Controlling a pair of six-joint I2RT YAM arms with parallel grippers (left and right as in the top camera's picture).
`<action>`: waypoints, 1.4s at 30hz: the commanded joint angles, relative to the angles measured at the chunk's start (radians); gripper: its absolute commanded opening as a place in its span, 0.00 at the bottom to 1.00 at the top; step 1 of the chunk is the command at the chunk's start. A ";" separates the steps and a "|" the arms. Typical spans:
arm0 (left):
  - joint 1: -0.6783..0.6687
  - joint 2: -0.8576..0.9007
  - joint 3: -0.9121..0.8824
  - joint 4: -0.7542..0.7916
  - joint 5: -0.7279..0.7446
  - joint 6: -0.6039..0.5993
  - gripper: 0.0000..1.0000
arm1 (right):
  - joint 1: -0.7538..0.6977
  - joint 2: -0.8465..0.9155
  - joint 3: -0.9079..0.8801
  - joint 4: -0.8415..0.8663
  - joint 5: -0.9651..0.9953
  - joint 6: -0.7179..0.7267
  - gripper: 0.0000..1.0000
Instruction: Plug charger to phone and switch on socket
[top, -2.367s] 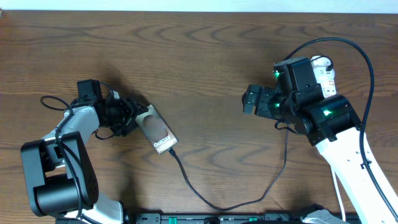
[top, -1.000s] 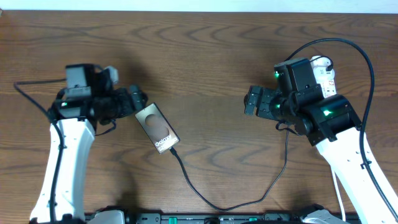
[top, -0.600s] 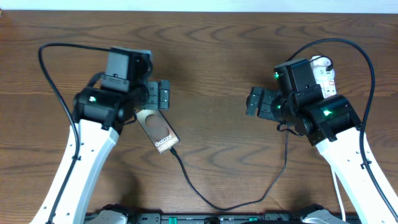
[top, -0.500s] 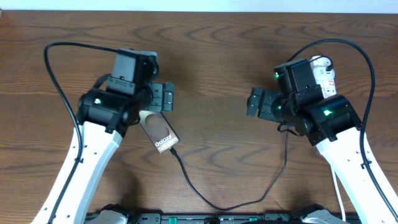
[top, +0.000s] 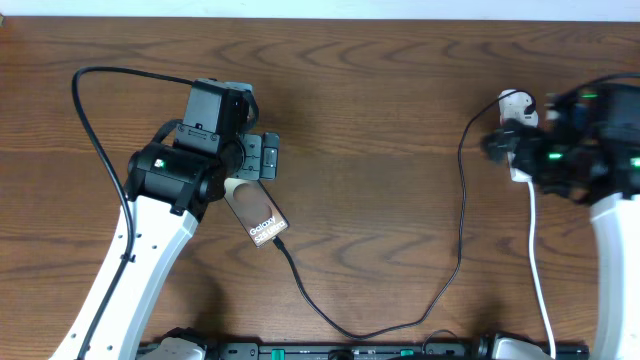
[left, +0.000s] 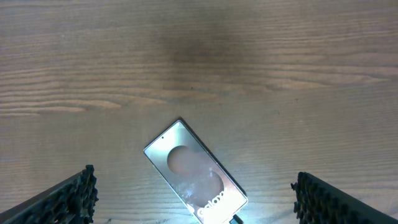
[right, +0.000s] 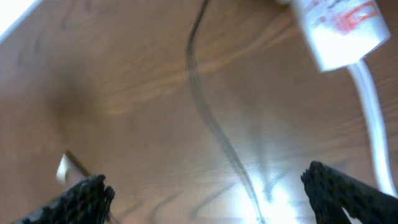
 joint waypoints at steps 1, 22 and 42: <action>-0.001 -0.011 0.018 -0.002 -0.021 0.017 0.98 | -0.127 0.071 0.085 -0.022 -0.116 -0.184 0.99; -0.001 -0.011 0.018 -0.002 -0.020 0.016 0.98 | -0.239 0.844 0.690 -0.193 -0.063 -0.550 0.99; -0.001 -0.011 0.018 -0.002 -0.020 0.016 0.98 | -0.141 1.011 0.684 -0.148 -0.119 -0.612 0.99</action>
